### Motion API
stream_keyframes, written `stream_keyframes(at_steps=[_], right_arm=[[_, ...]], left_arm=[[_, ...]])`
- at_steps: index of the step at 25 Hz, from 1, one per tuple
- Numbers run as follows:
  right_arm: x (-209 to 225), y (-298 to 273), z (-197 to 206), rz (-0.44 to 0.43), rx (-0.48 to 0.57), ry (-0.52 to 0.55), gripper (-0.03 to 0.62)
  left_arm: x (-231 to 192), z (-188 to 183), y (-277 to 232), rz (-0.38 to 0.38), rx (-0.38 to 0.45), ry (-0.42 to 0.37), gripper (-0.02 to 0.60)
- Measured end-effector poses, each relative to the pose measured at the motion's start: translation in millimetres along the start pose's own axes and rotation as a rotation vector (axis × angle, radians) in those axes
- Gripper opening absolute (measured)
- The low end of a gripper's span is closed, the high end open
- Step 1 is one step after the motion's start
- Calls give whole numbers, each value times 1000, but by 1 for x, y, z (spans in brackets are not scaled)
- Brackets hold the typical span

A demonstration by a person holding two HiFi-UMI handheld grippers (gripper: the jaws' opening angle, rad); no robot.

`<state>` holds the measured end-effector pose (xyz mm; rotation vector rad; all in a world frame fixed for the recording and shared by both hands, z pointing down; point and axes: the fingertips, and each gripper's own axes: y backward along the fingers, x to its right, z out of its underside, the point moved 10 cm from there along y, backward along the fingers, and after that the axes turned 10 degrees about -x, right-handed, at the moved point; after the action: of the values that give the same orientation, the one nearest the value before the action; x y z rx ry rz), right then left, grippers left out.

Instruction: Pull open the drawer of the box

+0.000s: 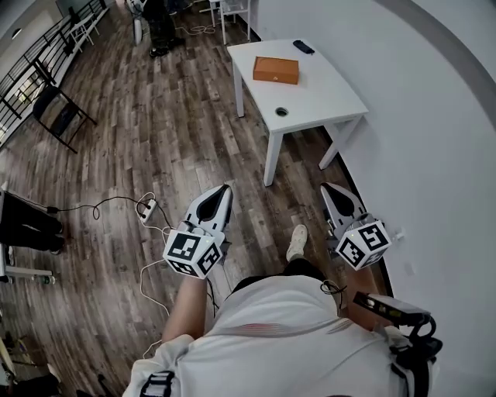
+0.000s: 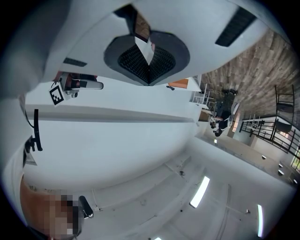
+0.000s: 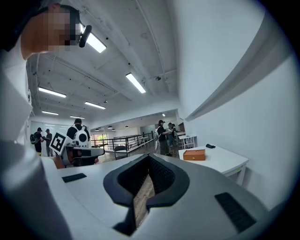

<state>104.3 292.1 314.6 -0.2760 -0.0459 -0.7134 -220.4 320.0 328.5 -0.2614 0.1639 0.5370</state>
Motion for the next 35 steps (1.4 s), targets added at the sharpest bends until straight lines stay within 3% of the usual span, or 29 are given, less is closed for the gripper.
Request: stream_keyframes(at_steps=[5, 11, 18, 25, 31, 35], right_arm=[[32, -50, -8, -45, 3, 1, 3], [105, -100, -23, -72, 2, -12, 3], [227, -151, -47, -90, -12, -28, 3], [333, -199, -71, -132, -38, -33, 3], [374, -238, -74, -173, -59, -53, 3], [381, -256, -71, -166, -71, -68, 3]], left_arm=[[-32, -7, -36, -37, -6, 24, 11], [-50, -28, -116, -52, -3, 31, 11], [-55, -53, -239, -75, -41, 52, 11], [-59, -77, -345, -122, -24, 68, 11], [-72, -85, -394, -147, -62, 74, 11], [-87, -93, -414, -122, -70, 59, 11]])
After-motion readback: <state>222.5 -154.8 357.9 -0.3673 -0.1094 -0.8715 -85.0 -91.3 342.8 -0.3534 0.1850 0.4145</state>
